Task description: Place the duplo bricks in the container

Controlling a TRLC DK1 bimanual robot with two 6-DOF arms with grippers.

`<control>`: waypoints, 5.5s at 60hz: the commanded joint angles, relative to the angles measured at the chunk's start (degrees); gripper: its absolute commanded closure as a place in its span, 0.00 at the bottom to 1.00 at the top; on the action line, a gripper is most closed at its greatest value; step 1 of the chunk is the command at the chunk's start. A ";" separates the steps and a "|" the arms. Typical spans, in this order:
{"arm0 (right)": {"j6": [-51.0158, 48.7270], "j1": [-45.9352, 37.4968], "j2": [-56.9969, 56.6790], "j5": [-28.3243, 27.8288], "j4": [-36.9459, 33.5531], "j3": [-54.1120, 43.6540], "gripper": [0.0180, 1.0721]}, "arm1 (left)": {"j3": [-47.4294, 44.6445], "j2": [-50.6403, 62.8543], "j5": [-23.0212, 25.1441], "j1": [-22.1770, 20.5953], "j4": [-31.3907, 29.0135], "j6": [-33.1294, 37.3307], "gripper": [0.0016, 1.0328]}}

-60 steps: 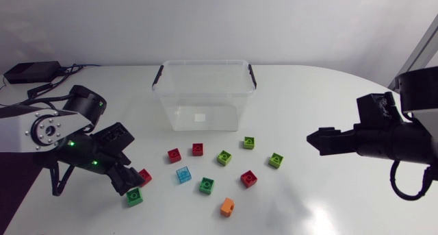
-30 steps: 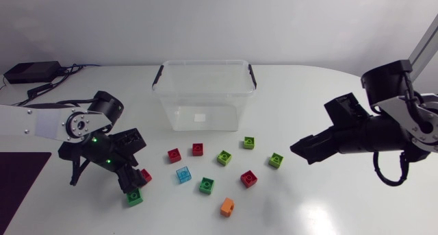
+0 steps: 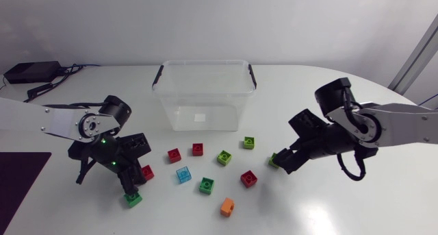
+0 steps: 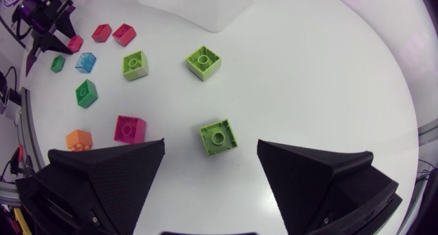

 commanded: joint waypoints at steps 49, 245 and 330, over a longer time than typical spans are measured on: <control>-6.72 -0.12 7.55 1.90 0.18 2.56 0.75 | 28.73 -5.60 8.94 -4.03 5.50 -18.22 0.70; 10.59 18.96 -1.50 7.87 -21.97 25.41 0.75 | 37.25 8.29 2.34 -5.96 16.22 -24.20 0.03; 6.64 10.87 -2.74 4.09 -6.76 16.89 0.04 | 8.42 10.66 8.94 -5.52 15.78 2.17 0.09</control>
